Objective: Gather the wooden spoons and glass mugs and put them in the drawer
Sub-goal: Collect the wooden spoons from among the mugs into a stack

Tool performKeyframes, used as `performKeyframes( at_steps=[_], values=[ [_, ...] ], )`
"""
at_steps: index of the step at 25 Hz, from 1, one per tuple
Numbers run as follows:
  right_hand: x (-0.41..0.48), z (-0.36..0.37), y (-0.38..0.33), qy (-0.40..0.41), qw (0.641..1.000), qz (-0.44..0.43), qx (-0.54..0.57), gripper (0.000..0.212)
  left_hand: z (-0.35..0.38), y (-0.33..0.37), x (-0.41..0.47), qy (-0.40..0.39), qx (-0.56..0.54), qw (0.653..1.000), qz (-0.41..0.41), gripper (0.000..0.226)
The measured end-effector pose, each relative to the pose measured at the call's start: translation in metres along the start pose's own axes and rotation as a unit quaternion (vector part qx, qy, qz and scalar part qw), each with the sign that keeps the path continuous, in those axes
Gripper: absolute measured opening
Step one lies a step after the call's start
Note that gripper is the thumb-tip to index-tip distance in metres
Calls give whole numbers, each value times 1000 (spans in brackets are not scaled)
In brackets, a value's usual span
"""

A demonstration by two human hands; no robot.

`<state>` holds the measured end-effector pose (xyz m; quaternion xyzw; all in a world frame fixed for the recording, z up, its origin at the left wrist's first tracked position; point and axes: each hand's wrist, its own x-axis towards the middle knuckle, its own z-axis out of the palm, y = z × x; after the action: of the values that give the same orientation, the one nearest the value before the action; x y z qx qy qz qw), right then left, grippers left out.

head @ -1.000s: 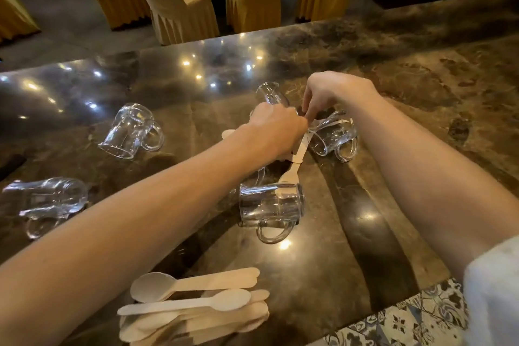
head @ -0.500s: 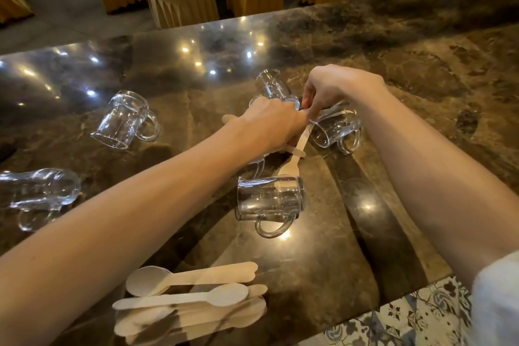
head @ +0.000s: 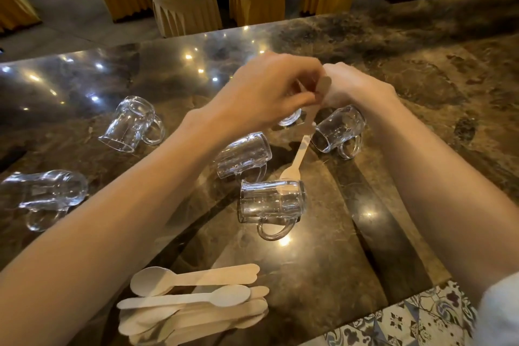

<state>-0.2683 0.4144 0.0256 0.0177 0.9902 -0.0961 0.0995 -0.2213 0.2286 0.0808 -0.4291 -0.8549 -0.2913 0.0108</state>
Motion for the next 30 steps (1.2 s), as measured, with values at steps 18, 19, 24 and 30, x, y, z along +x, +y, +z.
performKeyframes(
  at_steps=[18,19,24,30],
  values=[
    [-157,-24,-98,241,858,-185,414,24,-49,13,-173,227,-302,902,-210,21],
    [-166,-18,-101,235,845,-178,447,26,-45,12,-187,238,-310,891,-232,23],
    [-197,22,-112,208,821,-105,521,25,-24,15,-242,300,-318,844,-310,31],
    [-220,52,-112,196,754,-47,626,19,4,20,-282,311,-311,810,-386,23]
  ],
)
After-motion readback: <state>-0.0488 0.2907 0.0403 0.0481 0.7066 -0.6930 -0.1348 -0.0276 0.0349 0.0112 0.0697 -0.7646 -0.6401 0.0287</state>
